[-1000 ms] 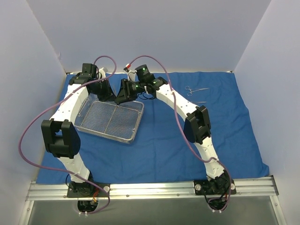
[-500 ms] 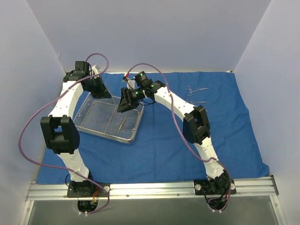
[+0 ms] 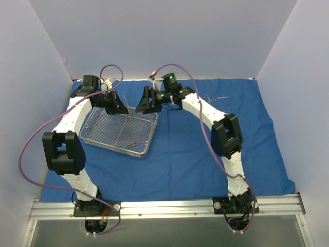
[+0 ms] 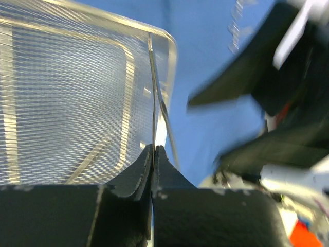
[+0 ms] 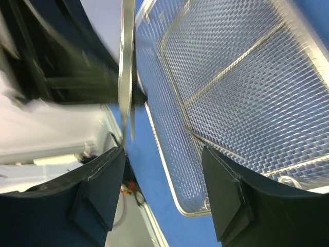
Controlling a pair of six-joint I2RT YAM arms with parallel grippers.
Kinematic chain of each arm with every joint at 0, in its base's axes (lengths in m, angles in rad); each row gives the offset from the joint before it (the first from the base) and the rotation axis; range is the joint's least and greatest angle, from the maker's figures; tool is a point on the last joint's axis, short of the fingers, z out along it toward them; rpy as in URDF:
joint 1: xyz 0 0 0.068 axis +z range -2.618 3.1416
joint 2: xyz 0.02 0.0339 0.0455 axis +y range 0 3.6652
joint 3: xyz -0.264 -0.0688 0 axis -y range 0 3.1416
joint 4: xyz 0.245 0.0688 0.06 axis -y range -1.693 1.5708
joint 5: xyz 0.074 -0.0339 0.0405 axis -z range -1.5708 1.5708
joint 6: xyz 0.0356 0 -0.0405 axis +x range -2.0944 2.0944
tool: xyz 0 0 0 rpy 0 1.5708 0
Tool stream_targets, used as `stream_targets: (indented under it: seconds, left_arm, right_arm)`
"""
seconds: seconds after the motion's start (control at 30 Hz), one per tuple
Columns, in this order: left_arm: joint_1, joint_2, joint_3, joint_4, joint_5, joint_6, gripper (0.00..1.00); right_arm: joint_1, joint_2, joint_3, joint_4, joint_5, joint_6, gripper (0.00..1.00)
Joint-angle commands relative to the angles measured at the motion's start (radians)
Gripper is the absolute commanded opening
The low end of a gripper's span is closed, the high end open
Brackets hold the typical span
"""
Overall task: Open and lay out the surgical kit
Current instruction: Adjust the medical item, then place the medical item in the surgical kit.
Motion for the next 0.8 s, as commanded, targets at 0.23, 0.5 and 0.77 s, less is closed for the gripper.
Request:
stream_targets:
  seconds: [0.23, 0.5, 0.77]
  left_arm:
    - [-0.142, -0.104, -0.012, 0.003, 0.019, 0.009, 0.02]
    - [-0.176, -0.073, 0.010, 0.017, 0.046, -0.003, 0.02]
    - [-0.216, -0.050, 0.019, 0.052, 0.118, 0.000, 0.02]
  right_arm:
    - [-0.087, -0.146, -0.035, 0.065, 0.008, 0.036, 0.58]
    - [-0.097, -0.156, -0.020, 0.003, 0.011, -0.004, 0.59]
    - [-0.097, -0.162, -0.061, 0.194, -0.120, 0.074, 0.59]
